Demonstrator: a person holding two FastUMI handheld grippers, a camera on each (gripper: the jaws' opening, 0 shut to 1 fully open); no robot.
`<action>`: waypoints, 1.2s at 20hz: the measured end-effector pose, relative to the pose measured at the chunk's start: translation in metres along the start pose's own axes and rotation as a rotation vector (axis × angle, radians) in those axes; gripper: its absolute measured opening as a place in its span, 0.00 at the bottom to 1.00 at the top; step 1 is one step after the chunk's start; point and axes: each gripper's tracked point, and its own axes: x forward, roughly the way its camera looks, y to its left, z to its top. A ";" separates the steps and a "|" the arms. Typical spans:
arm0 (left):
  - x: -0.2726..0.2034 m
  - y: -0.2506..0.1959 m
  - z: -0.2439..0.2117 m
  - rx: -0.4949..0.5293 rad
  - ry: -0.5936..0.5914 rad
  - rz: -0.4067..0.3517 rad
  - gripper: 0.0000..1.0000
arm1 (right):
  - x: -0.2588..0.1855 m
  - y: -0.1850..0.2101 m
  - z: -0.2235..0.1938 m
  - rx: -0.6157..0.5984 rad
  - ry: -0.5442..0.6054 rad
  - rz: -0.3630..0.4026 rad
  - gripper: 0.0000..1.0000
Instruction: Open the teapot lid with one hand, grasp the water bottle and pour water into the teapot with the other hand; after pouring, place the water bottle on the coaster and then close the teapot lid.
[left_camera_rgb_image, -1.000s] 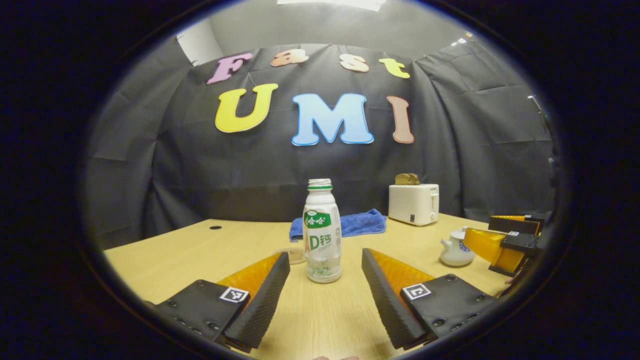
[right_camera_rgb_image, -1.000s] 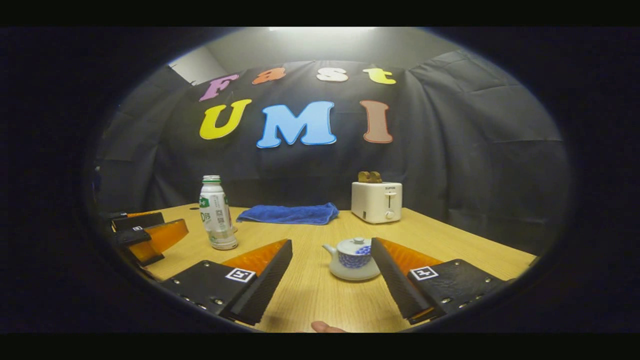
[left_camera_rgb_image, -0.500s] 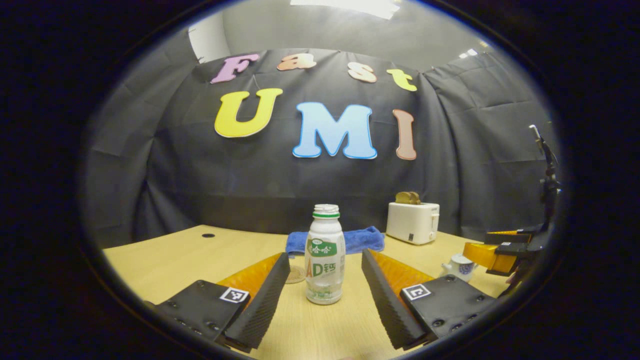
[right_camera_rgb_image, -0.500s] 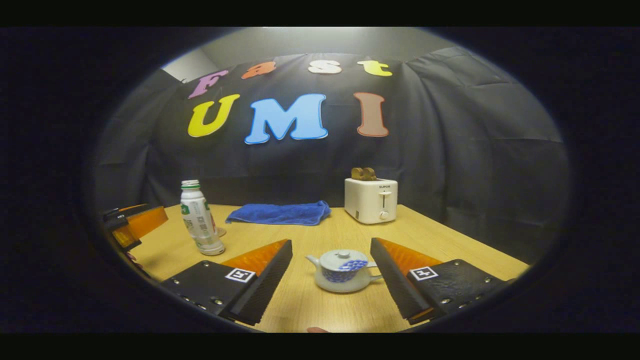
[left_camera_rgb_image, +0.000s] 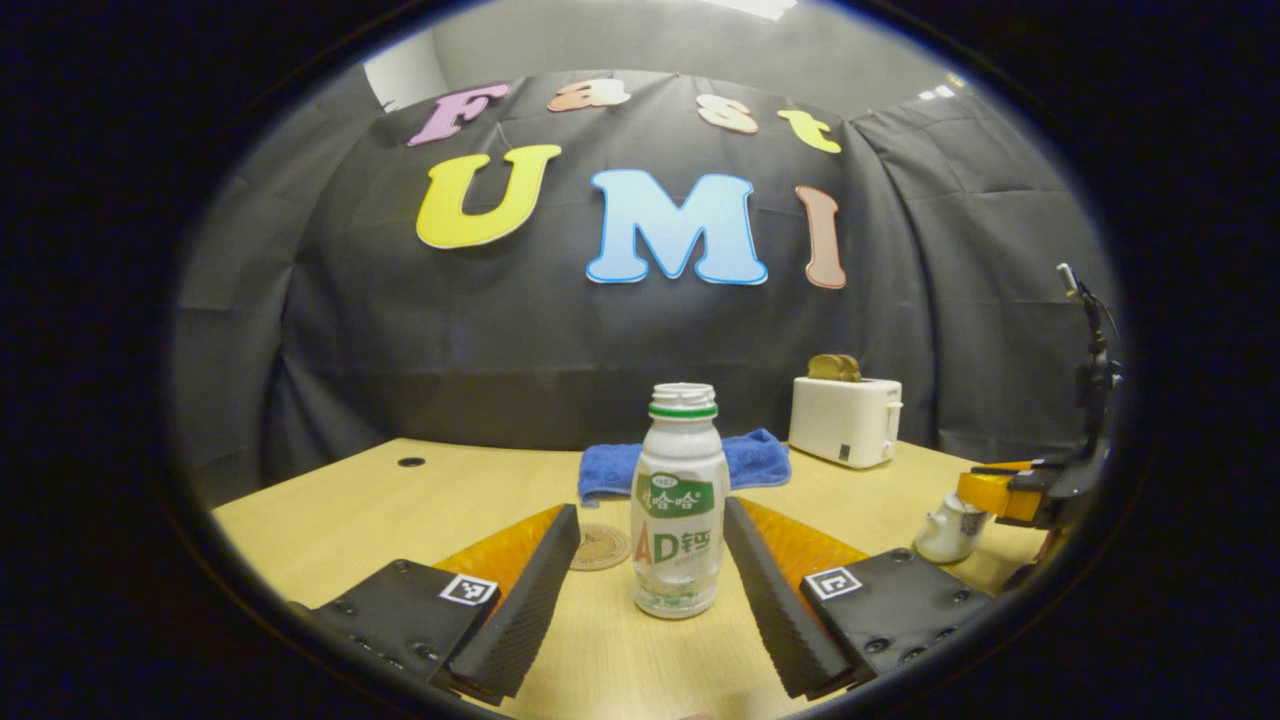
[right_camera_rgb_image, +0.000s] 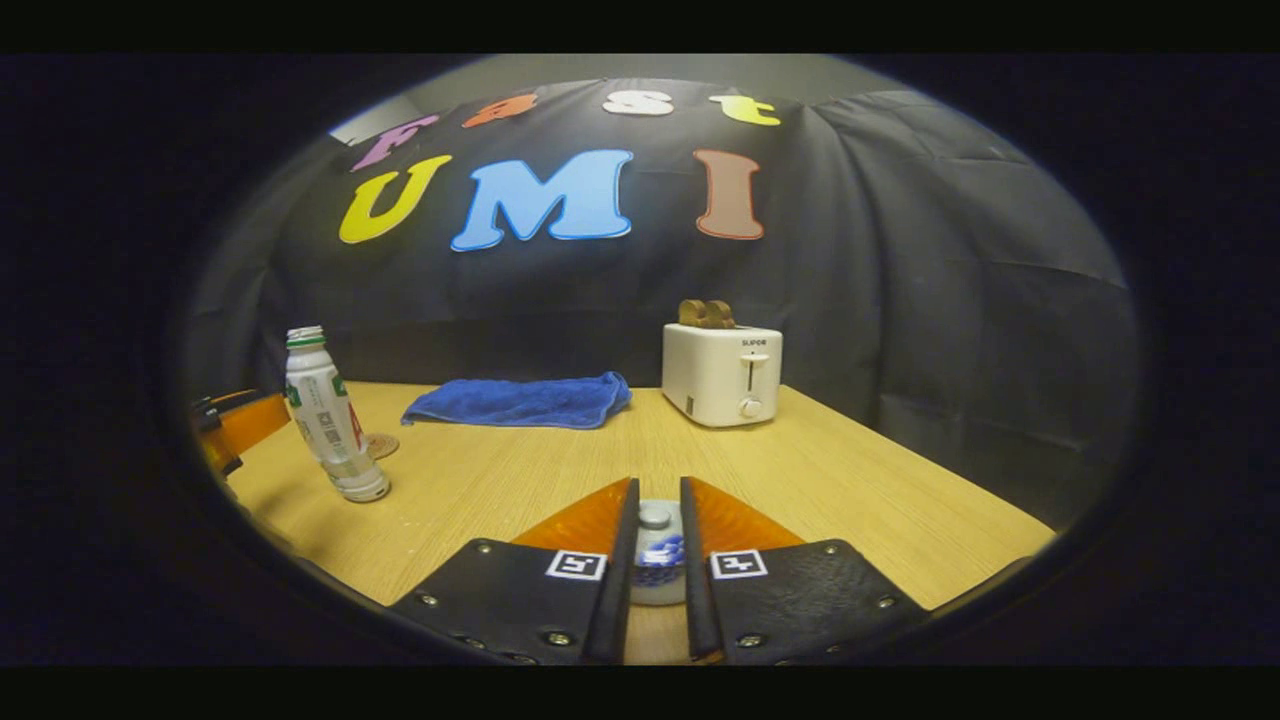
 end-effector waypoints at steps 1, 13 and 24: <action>0.001 0.003 -0.002 -0.003 0.006 0.000 1.00 | -0.009 0.001 0.010 -0.011 -0.014 -0.016 0.11; 0.042 -0.013 -0.017 -0.015 0.054 -0.071 1.00 | -0.020 0.022 0.040 -0.047 -0.092 0.037 0.01; 0.088 -0.020 -0.031 0.006 0.097 -0.076 0.93 | -0.029 0.021 0.057 -0.028 -0.126 0.058 0.01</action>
